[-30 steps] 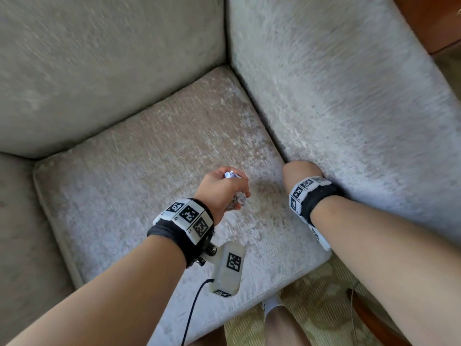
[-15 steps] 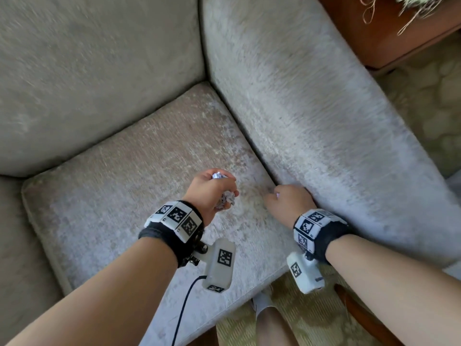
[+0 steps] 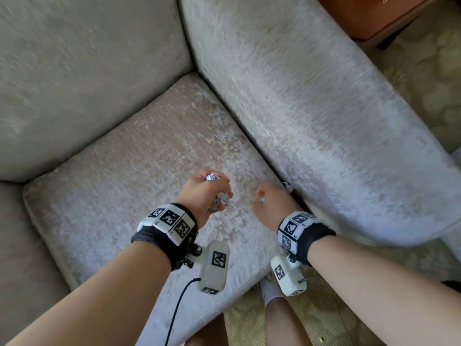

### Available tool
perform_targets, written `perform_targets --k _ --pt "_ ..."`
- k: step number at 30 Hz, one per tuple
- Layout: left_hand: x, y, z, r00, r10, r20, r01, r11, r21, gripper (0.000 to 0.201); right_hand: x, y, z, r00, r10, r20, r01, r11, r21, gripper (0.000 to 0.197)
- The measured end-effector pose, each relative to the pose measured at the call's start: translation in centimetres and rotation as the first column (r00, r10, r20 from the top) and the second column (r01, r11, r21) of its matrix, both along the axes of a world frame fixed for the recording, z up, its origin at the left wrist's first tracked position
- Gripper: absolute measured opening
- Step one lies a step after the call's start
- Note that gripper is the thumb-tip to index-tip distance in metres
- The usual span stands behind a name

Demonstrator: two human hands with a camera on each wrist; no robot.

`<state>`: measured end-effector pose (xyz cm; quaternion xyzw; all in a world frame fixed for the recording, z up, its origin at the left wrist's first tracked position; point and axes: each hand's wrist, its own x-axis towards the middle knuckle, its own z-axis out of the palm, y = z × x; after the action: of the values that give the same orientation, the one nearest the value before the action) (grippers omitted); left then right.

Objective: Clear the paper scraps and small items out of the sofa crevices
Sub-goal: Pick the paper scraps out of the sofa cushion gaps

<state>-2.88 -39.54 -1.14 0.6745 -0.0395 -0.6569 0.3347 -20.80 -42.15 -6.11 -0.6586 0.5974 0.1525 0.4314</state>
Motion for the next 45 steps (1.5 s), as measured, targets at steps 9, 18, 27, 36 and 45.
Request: perform_targets --k 9,18,27,36,45 --pt "-1.4 0.1 0.1 0.999 0.008 -0.040 -0.009 1.000 -0.007 0.018 -3.3 -2.3 -1.3 0.713 0.433 -0.551 -0.538 0.842 -0.035 0.073" --pt "-1.6 0.4 -0.2 0.999 -0.029 -0.016 0.029 1.000 0.001 0.019 -2.9 -3.3 -3.6 0.653 0.470 -0.594 -0.579 0.815 0.008 0.037" --pt "-1.8 -0.4 0.3 1.000 -0.017 -0.017 0.017 1.000 -0.002 0.021 -2.8 -3.2 -2.5 0.742 0.425 -0.518 -0.533 0.843 -0.071 0.021" --pt "-2.3 -1.0 3.9 0.986 0.125 -0.113 -0.125 0.992 0.005 0.017 -0.6 -2.9 5.0 0.986 -0.034 0.163 0.049 0.995 -0.089 0.017" --pt "-3.6 -2.0 8.7 0.991 -0.020 -0.130 0.010 0.997 -0.074 0.018 -0.9 -0.7 11.1 0.810 -0.344 0.474 0.360 0.931 0.061 0.037"
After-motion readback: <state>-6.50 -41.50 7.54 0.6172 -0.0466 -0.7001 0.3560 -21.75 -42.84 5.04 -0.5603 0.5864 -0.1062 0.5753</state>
